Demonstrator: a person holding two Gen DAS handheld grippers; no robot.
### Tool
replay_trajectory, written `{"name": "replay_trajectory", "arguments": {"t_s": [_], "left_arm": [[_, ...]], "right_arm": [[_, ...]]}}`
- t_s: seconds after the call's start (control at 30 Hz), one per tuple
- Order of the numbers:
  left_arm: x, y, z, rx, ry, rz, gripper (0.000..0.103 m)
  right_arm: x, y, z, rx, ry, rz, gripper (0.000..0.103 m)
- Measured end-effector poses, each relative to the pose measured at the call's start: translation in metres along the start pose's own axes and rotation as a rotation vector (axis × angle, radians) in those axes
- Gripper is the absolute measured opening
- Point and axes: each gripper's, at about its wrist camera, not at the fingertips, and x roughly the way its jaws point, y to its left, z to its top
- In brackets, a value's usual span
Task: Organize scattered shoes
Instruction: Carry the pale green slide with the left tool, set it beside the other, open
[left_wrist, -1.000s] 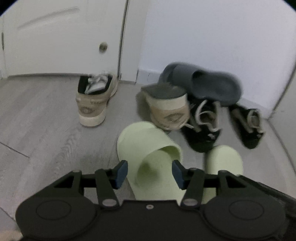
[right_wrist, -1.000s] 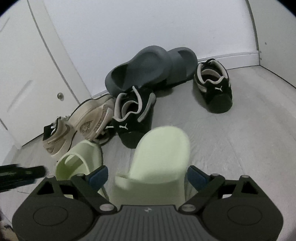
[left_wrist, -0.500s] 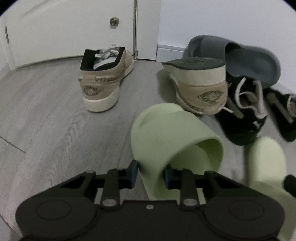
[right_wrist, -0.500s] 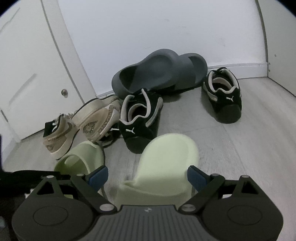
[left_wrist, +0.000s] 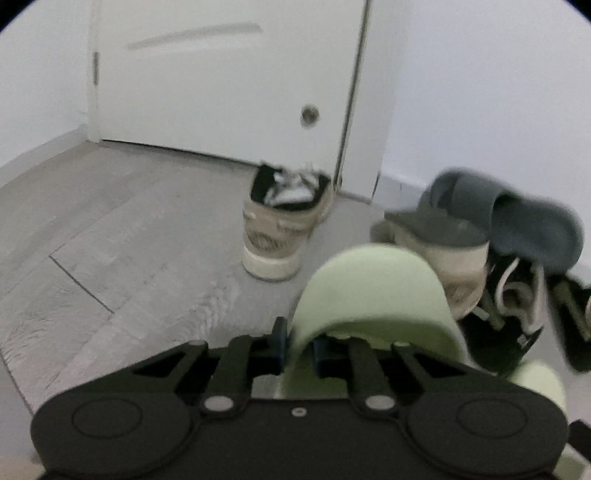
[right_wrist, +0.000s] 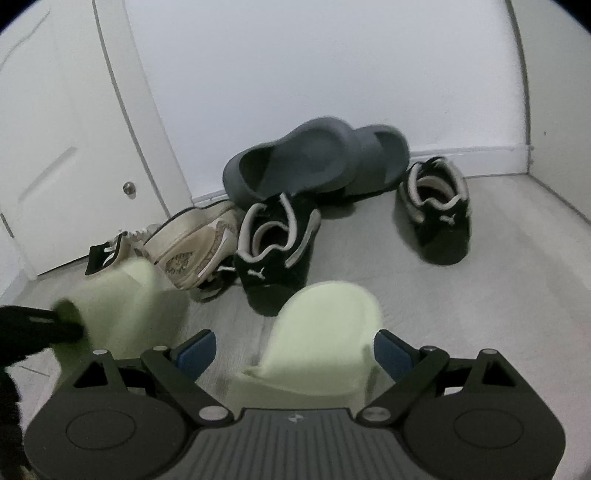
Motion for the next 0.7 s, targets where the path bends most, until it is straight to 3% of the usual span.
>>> {"name": "replay_trajectory", "arguments": {"t_s": [0.2,0.4,0.5,0.6,0.7], "left_arm": [[-0.054,-0.02,-0.002,0.022,-0.067,-0.091,0.013],[-0.084,-0.077,-0.028,0.093,-0.059,-0.173,0.013],[-0.091,-0.118,-0.047,0.149,-0.047,-0.216,0.013],[-0.087,-0.151,-0.065,0.146,0.002,-0.253,0.013],[-0.079,-0.183,-0.084,0.14,0.048,-0.271,0.013]], "right_arm": [[-0.037,-0.021,0.025,-0.066,-0.044,-0.088,0.093],[-0.069,-0.063,0.044,-0.134,-0.06,-0.114,0.093],[-0.072,-0.082,0.046,-0.225,-0.07,-0.182,0.093],[-0.066,-0.119,0.05,-0.097,-0.046,-0.261,0.093],[-0.063,-0.149,0.056,0.079,-0.037,-0.277,0.093]]}}
